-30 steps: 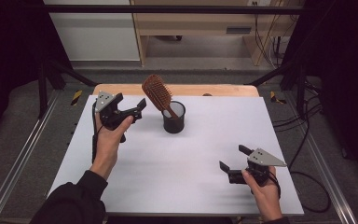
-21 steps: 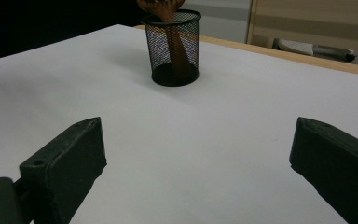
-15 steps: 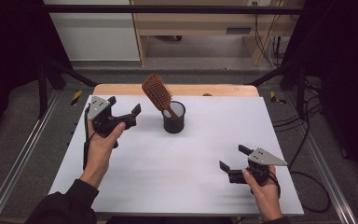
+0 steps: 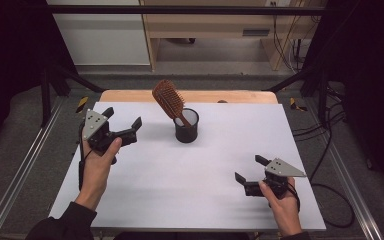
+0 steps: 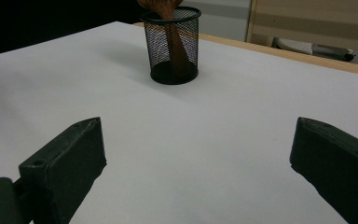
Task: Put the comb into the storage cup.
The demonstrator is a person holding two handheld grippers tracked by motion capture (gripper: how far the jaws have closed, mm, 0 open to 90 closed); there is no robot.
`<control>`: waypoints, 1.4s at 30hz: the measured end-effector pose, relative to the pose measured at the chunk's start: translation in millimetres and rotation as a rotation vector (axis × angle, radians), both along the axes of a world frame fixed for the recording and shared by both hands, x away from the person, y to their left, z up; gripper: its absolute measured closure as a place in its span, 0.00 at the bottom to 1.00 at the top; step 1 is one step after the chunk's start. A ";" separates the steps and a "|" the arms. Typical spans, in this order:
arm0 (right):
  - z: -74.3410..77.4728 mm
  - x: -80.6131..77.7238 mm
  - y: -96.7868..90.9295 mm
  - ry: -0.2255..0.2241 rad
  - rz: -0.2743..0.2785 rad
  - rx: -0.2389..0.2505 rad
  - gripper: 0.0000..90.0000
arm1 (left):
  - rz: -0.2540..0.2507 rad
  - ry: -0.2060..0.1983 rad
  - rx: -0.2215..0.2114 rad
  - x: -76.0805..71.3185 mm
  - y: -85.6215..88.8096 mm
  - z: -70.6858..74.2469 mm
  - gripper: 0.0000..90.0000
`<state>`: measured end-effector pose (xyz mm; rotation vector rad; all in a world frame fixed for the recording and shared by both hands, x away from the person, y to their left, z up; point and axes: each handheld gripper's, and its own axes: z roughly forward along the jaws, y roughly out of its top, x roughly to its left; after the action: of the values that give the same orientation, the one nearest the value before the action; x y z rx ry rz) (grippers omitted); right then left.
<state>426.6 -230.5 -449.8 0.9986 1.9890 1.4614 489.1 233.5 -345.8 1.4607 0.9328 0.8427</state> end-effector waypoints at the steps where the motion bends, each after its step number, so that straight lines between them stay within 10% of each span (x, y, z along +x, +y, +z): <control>1: 0.0 0.0 0.1 -0.001 0.001 0.001 0.04 | 0.004 -0.006 0.012 -1.4 1.4 0.4 0.02; 21: 0.8 -0.9 -9.3 -0.021 -0.029 0.056 0.04 | -0.001 -0.011 0.018 -26.8 30.9 -5.3 0.01; 42: 4.4 -1.2 -35.2 -0.137 -0.130 0.054 0.04 | 0.001 0.012 -0.050 -48.5 89.5 -30.0 0.01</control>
<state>425.4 -265.7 -445.5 1.0023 1.7645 1.4781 440.6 323.0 -375.8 1.4232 0.9570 0.8065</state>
